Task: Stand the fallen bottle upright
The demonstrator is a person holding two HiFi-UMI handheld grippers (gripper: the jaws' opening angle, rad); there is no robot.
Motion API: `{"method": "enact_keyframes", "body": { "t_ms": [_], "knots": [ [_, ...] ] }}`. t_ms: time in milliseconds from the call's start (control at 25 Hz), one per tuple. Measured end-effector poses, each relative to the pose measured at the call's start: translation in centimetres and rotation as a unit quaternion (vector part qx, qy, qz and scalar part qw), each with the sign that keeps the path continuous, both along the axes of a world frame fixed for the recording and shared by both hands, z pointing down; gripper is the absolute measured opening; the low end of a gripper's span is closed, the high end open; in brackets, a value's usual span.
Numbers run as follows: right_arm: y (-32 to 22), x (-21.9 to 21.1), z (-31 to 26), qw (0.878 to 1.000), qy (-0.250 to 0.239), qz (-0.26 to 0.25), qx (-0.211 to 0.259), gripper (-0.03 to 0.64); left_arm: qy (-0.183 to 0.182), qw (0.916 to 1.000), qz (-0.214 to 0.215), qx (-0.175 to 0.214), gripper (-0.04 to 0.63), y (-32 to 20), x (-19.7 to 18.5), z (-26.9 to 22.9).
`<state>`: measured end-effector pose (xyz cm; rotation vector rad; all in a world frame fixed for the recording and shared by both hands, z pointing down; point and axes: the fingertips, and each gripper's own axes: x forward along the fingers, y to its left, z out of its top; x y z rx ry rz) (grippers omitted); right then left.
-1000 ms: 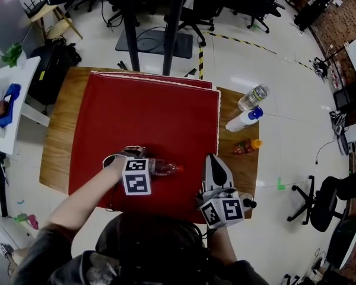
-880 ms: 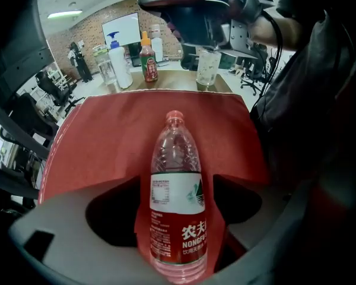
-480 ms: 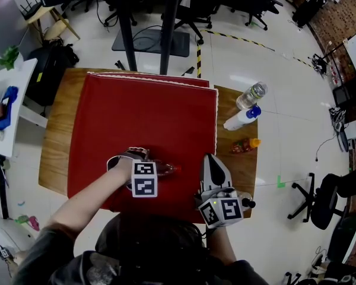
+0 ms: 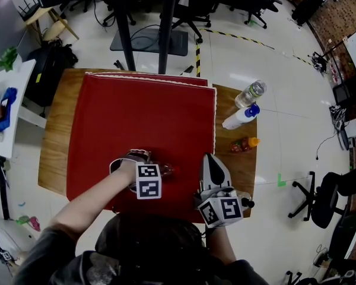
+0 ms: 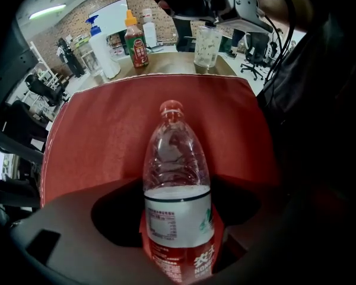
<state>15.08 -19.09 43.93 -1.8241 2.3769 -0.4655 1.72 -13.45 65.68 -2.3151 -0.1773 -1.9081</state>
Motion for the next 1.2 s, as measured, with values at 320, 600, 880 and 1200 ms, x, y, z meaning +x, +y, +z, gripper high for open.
{"method": "enact_keyframes", "body": {
  "t_ms": [320, 600, 880, 1200],
  "knots": [
    [0.1, 0.4, 0.5, 1.0, -0.001, 0.0, -0.005, 0.009, -0.004, 0.9999, -0.014, -0.001, 0.365, 0.4, 0.1, 0.8],
    [0.1, 0.3, 1.0, 1.0, -0.004, -0.004, -0.009, 0.009, -0.004, 0.9998, -0.018, -0.011, 0.364, 0.4, 0.1, 1.0],
    [0.0, 0.2, 1.3, 1.0, -0.01, -0.007, -0.014, 0.009, 0.02, 0.9989, -0.016, -0.039, 0.362, 0.4, 0.2, 0.7],
    [-0.1, 0.0, 1.4, 1.0, -0.012, -0.012, -0.016, 0.009, 0.013, 0.9992, -0.004, -0.038, 0.36, 0.4, 0.3, 0.7]
  ]
}}
